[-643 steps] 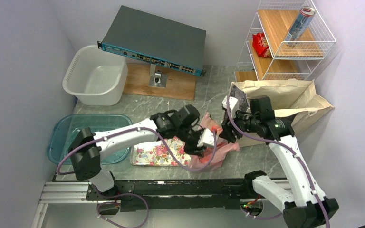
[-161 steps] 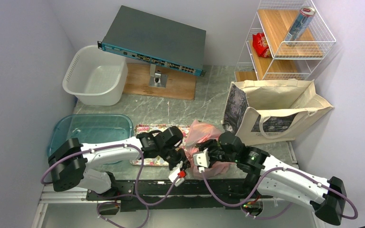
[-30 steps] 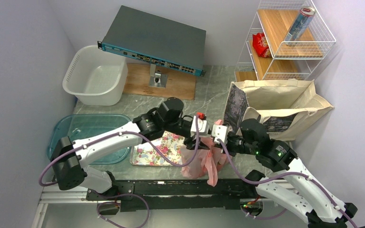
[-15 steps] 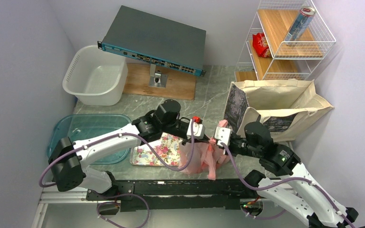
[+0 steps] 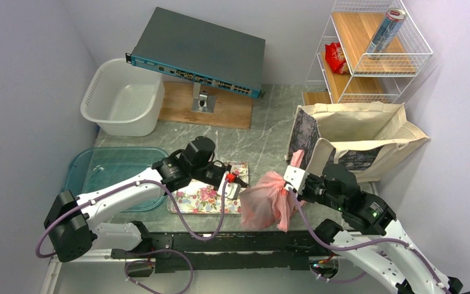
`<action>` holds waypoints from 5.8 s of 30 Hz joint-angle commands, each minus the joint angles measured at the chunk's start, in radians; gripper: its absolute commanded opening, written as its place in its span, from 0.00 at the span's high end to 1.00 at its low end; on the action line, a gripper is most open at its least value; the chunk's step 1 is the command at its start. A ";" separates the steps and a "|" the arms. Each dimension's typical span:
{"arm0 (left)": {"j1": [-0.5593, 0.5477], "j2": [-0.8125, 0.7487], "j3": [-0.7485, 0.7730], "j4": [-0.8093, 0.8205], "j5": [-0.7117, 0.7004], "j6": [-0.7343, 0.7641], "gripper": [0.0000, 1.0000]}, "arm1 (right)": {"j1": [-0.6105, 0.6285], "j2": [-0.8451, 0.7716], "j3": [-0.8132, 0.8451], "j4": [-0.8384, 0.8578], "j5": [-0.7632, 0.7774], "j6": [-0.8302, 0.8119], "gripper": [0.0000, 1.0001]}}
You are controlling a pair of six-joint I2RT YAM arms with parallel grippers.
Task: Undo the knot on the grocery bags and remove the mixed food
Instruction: Untie the takeout bag at the center of the board.
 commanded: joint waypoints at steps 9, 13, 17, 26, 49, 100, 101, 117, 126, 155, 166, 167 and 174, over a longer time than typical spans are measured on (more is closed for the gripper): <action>-0.029 0.057 0.244 0.070 0.000 -0.242 0.62 | -0.003 0.059 0.055 0.064 -0.209 0.061 1.00; -0.088 0.105 0.282 0.052 -0.012 -0.210 0.56 | -0.003 0.088 0.064 0.100 -0.232 0.070 1.00; -0.138 0.127 0.249 0.086 -0.026 -0.196 0.49 | -0.003 0.108 0.084 0.112 -0.250 0.082 1.00; -0.154 0.182 0.194 0.174 -0.156 -0.181 0.51 | -0.003 0.099 0.099 0.094 -0.267 0.084 1.00; -0.143 -0.070 -0.055 -0.091 0.007 0.452 1.00 | -0.004 0.044 0.030 0.016 0.002 0.033 1.00; -0.248 0.033 0.060 0.091 -0.258 0.196 1.00 | -0.013 0.194 0.176 0.083 -0.366 0.280 1.00; -0.251 0.032 0.063 0.051 -0.239 0.228 1.00 | -0.012 0.195 0.178 0.084 -0.350 0.278 1.00; -0.244 -0.031 -0.003 -0.235 -0.179 0.515 1.00 | -0.023 0.179 0.231 0.070 -0.118 0.215 1.00; -0.233 -0.040 -0.006 -0.301 -0.188 0.585 1.00 | -0.026 0.171 0.228 0.103 -0.031 0.196 1.00; 0.058 0.061 0.563 -0.521 -0.137 -0.262 0.01 | -0.053 0.034 0.025 0.422 0.065 0.168 1.00; -0.124 0.125 0.322 -0.034 -0.372 -0.284 0.01 | -0.052 -0.102 -0.216 0.443 -0.211 -0.114 0.94; -0.124 0.158 0.341 -0.017 -0.395 -0.293 0.00 | -0.052 -0.090 -0.196 0.412 -0.239 -0.146 0.94; -0.134 0.209 0.265 0.065 -0.407 -0.275 0.84 | -0.051 0.121 0.153 0.047 -0.363 -0.057 0.24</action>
